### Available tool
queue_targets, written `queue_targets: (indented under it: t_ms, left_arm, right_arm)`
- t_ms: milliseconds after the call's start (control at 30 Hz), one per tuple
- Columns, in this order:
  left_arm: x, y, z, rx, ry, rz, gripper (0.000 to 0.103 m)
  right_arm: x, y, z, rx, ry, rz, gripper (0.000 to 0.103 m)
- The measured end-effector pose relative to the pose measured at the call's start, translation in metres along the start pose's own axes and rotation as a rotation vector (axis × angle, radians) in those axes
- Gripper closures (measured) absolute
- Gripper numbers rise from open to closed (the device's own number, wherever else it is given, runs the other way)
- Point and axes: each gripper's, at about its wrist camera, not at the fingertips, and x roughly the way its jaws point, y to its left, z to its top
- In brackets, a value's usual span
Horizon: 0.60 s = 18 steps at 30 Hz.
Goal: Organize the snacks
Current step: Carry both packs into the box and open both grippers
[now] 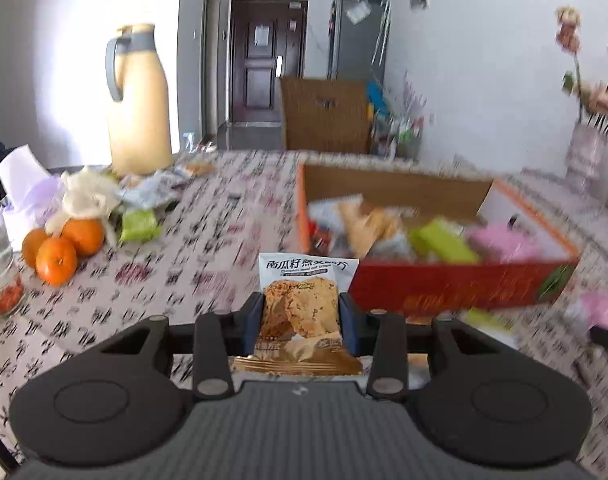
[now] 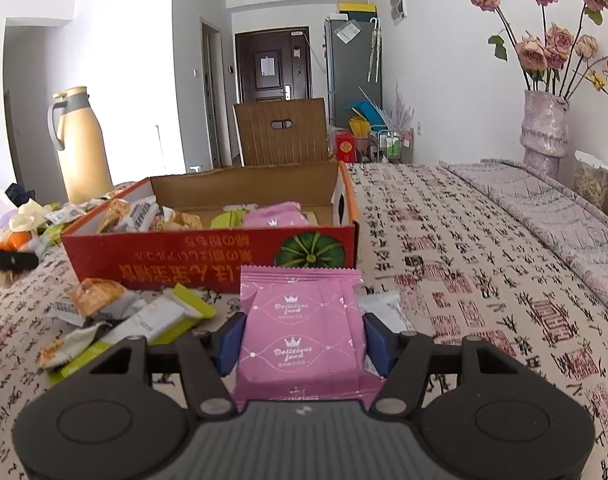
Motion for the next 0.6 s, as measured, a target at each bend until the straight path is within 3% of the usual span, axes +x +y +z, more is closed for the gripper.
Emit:
queue_targets:
  t_ms: [200, 600]
  left_arm:
    - [-0.004, -0.022, 0.021, -0.004, -0.061, -0.048, 0.063]
    - [0.028, -0.062, 0.052, 0.014, -0.092, -0.084, 0.063]
  right_arm:
    - [0.006, 0.008, 0.018, -0.016, -0.043, 0.022, 0.042]
    - [0.039, 0.025, 0.063, -0.040, -0.117, 0.055, 0.042]
